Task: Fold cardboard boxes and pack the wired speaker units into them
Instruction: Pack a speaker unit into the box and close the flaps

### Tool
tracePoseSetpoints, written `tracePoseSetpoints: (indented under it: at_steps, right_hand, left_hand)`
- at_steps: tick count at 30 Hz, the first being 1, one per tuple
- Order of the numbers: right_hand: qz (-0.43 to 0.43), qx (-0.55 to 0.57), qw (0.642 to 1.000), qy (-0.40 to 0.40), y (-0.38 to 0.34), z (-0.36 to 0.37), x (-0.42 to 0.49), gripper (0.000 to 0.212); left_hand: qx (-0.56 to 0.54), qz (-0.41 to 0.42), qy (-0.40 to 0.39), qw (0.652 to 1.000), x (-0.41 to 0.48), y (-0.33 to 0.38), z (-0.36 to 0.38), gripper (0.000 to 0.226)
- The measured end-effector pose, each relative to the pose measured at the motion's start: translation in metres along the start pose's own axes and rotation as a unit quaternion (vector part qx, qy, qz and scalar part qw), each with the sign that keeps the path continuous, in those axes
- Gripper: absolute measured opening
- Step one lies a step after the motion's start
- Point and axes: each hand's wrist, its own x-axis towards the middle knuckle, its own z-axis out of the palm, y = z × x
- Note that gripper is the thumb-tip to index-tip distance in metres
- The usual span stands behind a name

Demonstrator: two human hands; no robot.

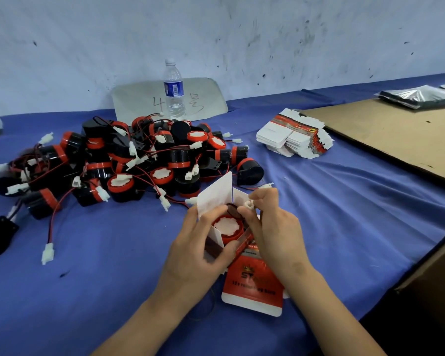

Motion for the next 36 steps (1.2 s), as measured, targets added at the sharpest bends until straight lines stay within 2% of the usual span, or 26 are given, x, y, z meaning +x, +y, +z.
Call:
tracePoseSetpoints:
  at_steps: [4, 7, 11, 14, 19, 21, 25, 30, 36]
  right_hand:
    - [-0.052, -0.049, 0.997, 0.006, 0.004, -0.002, 0.001, 0.014]
    - [-0.087, -0.062, 0.994, -0.021, 0.004, -0.003, 0.001, 0.014]
    - [-0.061, -0.041, 0.991, -0.108, 0.003, -0.005, 0.002, 0.033]
    - [-0.067, -0.049, 0.985, -0.154, 0.003, -0.009, 0.001, 0.028]
    - [-0.038, -0.072, 0.976, -0.200, 0.007, -0.020, 0.009, 0.039]
    - [-0.035, -0.090, 0.971, -0.217, 0.008, -0.020, 0.011, 0.031]
    - [0.005, -0.049, 0.987, -0.156, 0.001, -0.007, 0.003, 0.020]
    - [0.000, -0.013, 1.000, -0.013, 0.000, 0.002, -0.002, 0.007]
    - [-0.005, -0.015, 1.000, 0.020, 0.005, 0.005, -0.005, 0.006]
  left_hand:
    - [0.015, 0.019, 0.007, 1.000, -0.001, -0.001, 0.004, 0.029]
    - [0.019, 0.013, -0.002, 1.000, -0.002, 0.001, 0.004, 0.031]
    - [0.026, -0.001, -0.003, 1.000, -0.002, 0.002, 0.003, 0.028]
    - [0.033, 0.012, 0.002, 0.999, -0.002, 0.001, 0.003, 0.026]
    - [0.076, 0.065, 0.030, 0.995, 0.001, 0.008, 0.004, 0.017]
    - [0.098, 0.078, 0.031, 0.992, 0.003, 0.011, 0.005, 0.015]
    - [0.121, 0.091, 0.028, 0.988, 0.003, 0.010, 0.007, 0.028]
    - [0.141, 0.088, 0.021, 0.986, 0.003, 0.010, 0.007, 0.031]
    - [0.138, 0.079, 0.012, 0.987, 0.003, 0.011, 0.008, 0.018]
